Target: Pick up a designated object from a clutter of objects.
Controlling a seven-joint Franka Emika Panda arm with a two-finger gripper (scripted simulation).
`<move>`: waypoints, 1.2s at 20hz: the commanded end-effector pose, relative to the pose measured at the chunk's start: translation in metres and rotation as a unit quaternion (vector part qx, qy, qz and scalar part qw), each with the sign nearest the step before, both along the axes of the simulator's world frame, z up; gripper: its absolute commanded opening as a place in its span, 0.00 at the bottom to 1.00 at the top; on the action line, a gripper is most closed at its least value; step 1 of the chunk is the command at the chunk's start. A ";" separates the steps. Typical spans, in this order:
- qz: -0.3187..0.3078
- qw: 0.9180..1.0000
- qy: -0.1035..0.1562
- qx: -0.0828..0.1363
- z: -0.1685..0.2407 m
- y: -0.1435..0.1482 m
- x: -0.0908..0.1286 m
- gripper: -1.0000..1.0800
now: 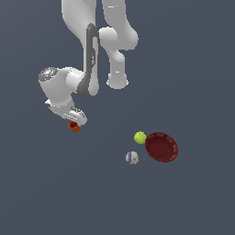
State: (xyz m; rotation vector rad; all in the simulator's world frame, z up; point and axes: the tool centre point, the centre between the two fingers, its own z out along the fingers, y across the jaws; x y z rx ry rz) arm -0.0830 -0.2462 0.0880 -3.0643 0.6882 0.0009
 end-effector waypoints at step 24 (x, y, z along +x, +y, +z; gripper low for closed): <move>-0.001 1.000 0.000 0.000 -0.050 -0.001 -0.002 0.00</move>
